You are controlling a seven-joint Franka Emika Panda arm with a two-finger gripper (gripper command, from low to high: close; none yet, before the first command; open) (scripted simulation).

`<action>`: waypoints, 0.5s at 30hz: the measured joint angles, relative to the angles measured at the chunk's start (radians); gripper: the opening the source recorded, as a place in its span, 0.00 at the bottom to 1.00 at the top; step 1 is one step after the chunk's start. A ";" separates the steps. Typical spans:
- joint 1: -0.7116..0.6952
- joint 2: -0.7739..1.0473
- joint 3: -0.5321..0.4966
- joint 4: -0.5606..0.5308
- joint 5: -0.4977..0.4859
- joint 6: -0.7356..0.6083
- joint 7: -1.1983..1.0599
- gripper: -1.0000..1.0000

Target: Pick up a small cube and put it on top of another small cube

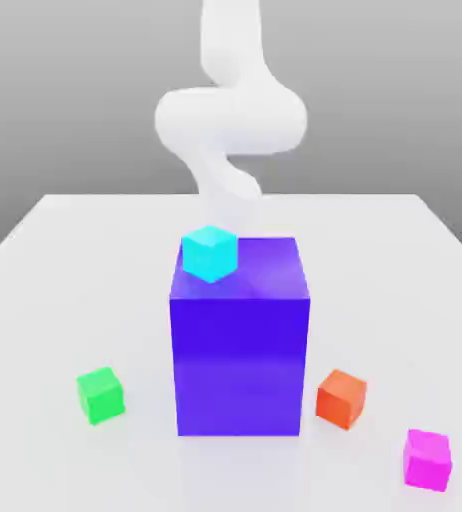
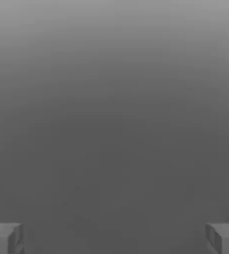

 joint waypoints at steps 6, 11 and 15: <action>0.018 0.224 0.061 -0.001 -0.198 0.014 -0.230 0.50; 0.045 0.402 0.084 -0.003 -0.317 0.026 -0.441 0.50; 0.068 0.537 0.094 -0.006 -0.381 0.044 -0.631 0.50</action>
